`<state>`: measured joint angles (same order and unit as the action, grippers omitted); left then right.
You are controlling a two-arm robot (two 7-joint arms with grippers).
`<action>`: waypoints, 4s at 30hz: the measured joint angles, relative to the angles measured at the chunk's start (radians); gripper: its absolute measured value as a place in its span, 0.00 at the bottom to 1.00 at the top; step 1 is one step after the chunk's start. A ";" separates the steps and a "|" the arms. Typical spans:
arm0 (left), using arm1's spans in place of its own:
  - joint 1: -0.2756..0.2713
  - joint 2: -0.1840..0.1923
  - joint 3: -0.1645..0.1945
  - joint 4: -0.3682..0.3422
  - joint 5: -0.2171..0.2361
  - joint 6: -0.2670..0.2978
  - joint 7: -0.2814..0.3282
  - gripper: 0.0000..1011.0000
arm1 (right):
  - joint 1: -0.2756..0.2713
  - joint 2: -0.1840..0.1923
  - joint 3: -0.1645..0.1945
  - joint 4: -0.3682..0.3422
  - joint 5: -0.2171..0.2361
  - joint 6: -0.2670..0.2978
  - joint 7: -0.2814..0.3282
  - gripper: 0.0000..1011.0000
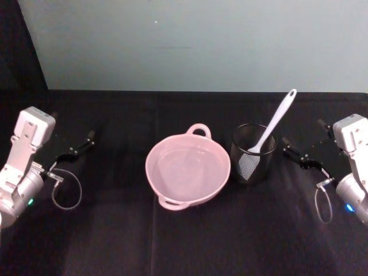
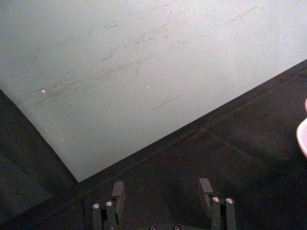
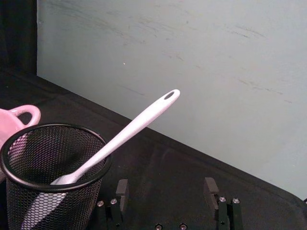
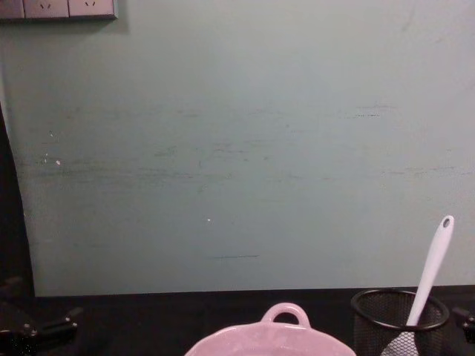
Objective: Use the one hand to pick up the spoon and stir the clear water in the bowl.
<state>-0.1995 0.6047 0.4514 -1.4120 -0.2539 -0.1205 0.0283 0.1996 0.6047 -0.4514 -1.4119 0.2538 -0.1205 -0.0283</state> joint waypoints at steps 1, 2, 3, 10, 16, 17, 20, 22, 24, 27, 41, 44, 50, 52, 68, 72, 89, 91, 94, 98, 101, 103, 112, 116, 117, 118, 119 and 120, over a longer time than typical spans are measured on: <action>0.000 0.000 0.000 0.000 0.000 0.000 0.000 1.00 | 0.000 0.000 0.000 0.000 0.000 0.000 0.000 0.99; 0.000 0.000 0.000 0.000 0.000 0.000 0.000 1.00 | 0.000 0.000 0.000 0.000 0.000 0.000 0.000 0.99; 0.000 0.000 0.000 0.000 0.000 0.000 0.000 1.00 | 0.000 0.000 0.000 0.000 0.000 0.000 0.000 0.99; 0.000 0.000 0.000 0.000 0.000 0.000 0.000 1.00 | 0.000 0.000 0.000 0.000 0.000 0.000 0.000 0.99; 0.000 0.000 0.000 0.000 0.000 0.000 0.000 1.00 | 0.000 0.000 0.000 0.000 0.000 0.000 0.000 0.99; 0.000 0.000 0.000 0.000 0.000 0.000 0.000 1.00 | 0.000 0.000 0.000 0.000 0.000 0.000 0.000 0.99; 0.000 0.000 0.000 0.000 0.000 0.000 0.000 1.00 | 0.000 0.000 0.000 0.000 0.000 0.000 0.000 0.99; 0.000 0.000 0.000 0.000 0.000 0.000 0.000 1.00 | 0.000 0.000 0.000 0.000 0.000 0.000 0.000 0.99; 0.000 0.000 0.000 0.000 0.000 0.000 0.000 1.00 | 0.000 0.000 0.000 0.000 0.000 0.000 0.000 0.99; 0.000 0.000 0.000 0.000 0.000 0.000 0.000 1.00 | 0.000 0.000 0.000 0.000 0.000 0.000 0.000 0.99; 0.000 0.000 0.000 0.000 0.000 0.000 0.000 1.00 | 0.000 0.000 0.000 0.000 0.000 0.000 0.000 0.99; 0.000 0.000 0.000 0.000 0.000 0.000 0.000 1.00 | 0.000 0.000 0.000 0.000 0.000 0.000 0.000 0.99; 0.000 0.000 0.000 0.000 0.000 0.000 0.000 1.00 | -0.032 0.013 0.034 -0.039 0.012 -0.006 0.012 0.99; 0.000 0.000 0.000 0.000 0.000 0.000 0.000 1.00 | -0.045 0.019 0.046 -0.059 0.016 -0.006 0.013 0.99; 0.000 0.000 0.000 0.000 0.000 0.000 0.000 1.00 | -0.197 0.028 0.212 -0.265 0.286 0.032 0.134 0.99; 0.000 0.000 0.000 0.000 0.000 0.000 0.000 1.00 | -0.203 0.001 0.248 -0.272 0.401 0.073 0.191 0.99; 0.000 0.000 0.000 0.000 0.000 0.000 0.000 1.00 | -0.055 -0.080 0.271 -0.153 0.773 0.368 0.298 0.99; 0.000 0.000 0.000 0.000 0.000 0.000 0.000 1.00 | -0.038 -0.082 0.263 -0.140 0.783 0.379 0.302 0.99; 0.000 0.000 0.000 0.000 0.000 0.000 0.000 1.00 | -0.006 -0.086 0.247 -0.110 0.796 0.395 0.303 0.99; 0.000 0.000 0.000 0.000 0.000 0.000 0.000 1.00 | 0.034 -0.090 0.220 -0.072 0.801 0.402 0.303 0.99; 0.000 0.000 0.000 0.000 0.000 0.000 0.000 1.00 | 0.053 -0.090 0.205 -0.057 0.798 0.402 0.303 0.99; 0.000 0.000 0.000 0.000 0.000 0.000 0.000 1.00 | 0.069 -0.090 0.192 -0.041 0.794 0.402 0.303 0.99; 0.000 0.000 0.000 0.000 0.000 0.000 0.000 1.00 | 0.109 -0.091 0.156 -0.008 0.793 0.393 0.301 0.99; 0.000 0.000 0.000 0.000 0.000 0.000 0.000 1.00 | 0.118 -0.090 0.146 0.000 0.795 0.383 0.295 0.99; 0.000 0.000 0.000 0.000 0.000 0.000 0.000 1.00 | 0.120 -0.090 0.143 0.003 0.798 0.379 0.291 0.99; 0.000 0.000 0.000 0.000 0.000 0.000 0.000 1.00 | 0.122 -0.090 0.141 0.004 0.798 0.376 0.290 0.99; 0.000 0.000 0.000 0.000 0.000 0.000 0.000 1.00 | 0.122 -0.090 0.140 0.005 0.800 0.374 0.289 0.99; 0.000 0.000 0.000 0.000 0.000 0.000 0.000 1.00 | 0.124 -0.090 0.137 0.007 0.801 0.369 0.287 0.99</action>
<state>-0.1995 0.6047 0.4514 -1.4120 -0.2539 -0.1205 0.0283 0.3235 0.5143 -0.3145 -1.4046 1.0548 0.2486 0.2590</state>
